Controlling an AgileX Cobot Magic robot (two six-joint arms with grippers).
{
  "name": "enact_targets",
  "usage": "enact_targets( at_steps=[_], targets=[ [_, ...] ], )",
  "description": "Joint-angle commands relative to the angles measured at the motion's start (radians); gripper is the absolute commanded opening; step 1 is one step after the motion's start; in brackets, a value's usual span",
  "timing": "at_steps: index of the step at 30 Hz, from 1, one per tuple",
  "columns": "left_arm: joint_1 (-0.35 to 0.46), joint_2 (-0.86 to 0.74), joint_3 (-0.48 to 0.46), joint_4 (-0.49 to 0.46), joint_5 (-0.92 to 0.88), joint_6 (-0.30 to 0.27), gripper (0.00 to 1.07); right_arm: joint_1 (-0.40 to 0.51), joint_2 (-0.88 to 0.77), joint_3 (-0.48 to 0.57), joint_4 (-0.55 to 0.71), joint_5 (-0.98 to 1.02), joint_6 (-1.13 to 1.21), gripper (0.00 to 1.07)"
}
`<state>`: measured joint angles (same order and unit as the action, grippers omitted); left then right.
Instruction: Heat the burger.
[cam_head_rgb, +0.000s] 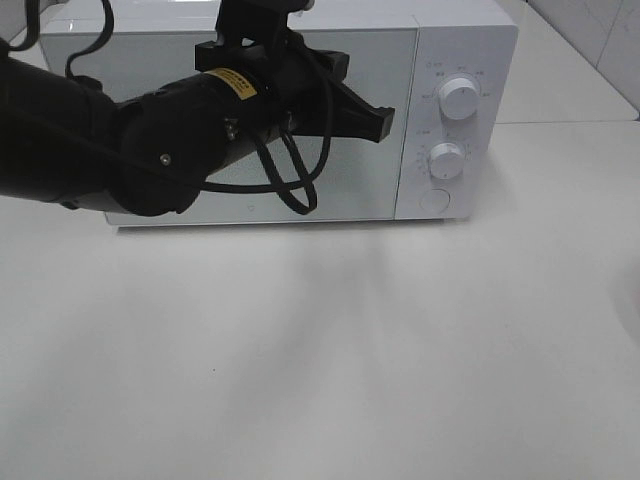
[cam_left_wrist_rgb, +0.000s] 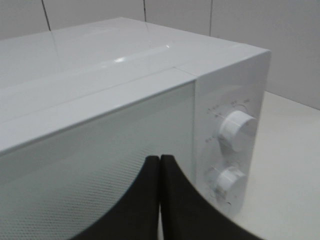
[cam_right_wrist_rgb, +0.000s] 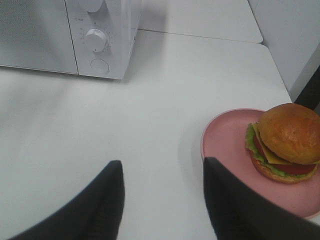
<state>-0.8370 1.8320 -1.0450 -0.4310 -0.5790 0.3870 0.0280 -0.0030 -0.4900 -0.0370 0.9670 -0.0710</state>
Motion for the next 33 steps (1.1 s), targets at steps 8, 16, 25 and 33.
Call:
enact_targets(
  at_steps=[8,16,25,33],
  targets=[
    [-0.037,-0.110,0.002,-0.010,0.460,-0.002,0.00,-0.001,-0.028,0.000,-0.001,-0.006,0.002,0.52],
    [-0.037,-0.215,0.002,-0.008,0.768,-0.002,0.00,-0.001,-0.028,0.000,-0.001,-0.006,0.002,0.52],
    [-0.028,-0.331,0.002,0.091,0.956,-0.167,0.96,-0.001,-0.028,0.000,-0.001,-0.006,0.002,0.52],
    [0.047,-0.401,0.002,0.306,1.157,-0.398,1.02,-0.001,-0.028,0.000,-0.001,-0.006,0.002,0.52]
  ],
)
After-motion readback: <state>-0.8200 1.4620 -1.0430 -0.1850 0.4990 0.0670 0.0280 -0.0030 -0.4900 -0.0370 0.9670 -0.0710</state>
